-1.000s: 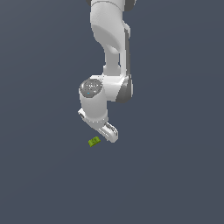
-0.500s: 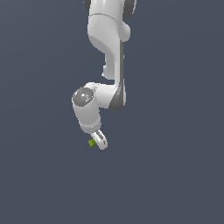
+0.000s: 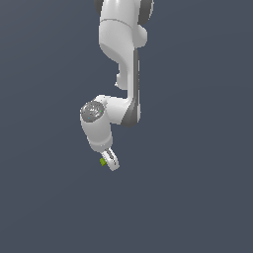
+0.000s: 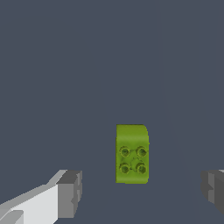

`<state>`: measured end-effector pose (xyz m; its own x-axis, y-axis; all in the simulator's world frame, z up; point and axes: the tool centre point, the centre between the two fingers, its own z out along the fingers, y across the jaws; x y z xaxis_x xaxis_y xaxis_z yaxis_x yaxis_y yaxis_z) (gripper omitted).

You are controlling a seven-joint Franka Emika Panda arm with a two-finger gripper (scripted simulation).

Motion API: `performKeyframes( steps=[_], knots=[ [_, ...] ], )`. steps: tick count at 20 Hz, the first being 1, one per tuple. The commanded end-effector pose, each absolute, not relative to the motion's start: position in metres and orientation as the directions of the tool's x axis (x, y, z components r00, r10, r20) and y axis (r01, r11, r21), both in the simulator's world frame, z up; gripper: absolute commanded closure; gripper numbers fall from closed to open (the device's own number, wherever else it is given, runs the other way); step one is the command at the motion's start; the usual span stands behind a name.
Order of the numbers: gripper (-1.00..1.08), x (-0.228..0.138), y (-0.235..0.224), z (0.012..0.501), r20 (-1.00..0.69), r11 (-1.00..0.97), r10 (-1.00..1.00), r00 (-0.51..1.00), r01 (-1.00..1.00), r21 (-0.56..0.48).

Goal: Pick up the object and move it to a goal position.

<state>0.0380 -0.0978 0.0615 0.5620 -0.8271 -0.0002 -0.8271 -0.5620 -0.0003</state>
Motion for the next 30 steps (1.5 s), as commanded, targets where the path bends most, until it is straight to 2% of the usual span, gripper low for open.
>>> performKeyframes(
  steps=[1, 9, 14, 15, 30],
  knots=[
    [-0.92, 0.038, -0.098, 0.057, -0.001, -0.562, -0.827, 0.562, -0.827, 0.0],
    [-0.92, 0.037, -0.098, 0.018, 0.0, -0.558, -0.83, 0.558, -0.83, 0.0],
    [-0.92, 0.038, -0.098, 0.012, 0.0, -0.558, -0.83, 0.558, -0.83, 0.0],
    [1.08, 0.038, -0.098, 0.012, 0.0, -0.558, -0.83, 0.558, -0.83, 0.0],
    [1.08, 0.036, -0.098, 0.018, 0.0, -0.558, -0.83, 0.558, -0.83, 0.0]
  ],
)
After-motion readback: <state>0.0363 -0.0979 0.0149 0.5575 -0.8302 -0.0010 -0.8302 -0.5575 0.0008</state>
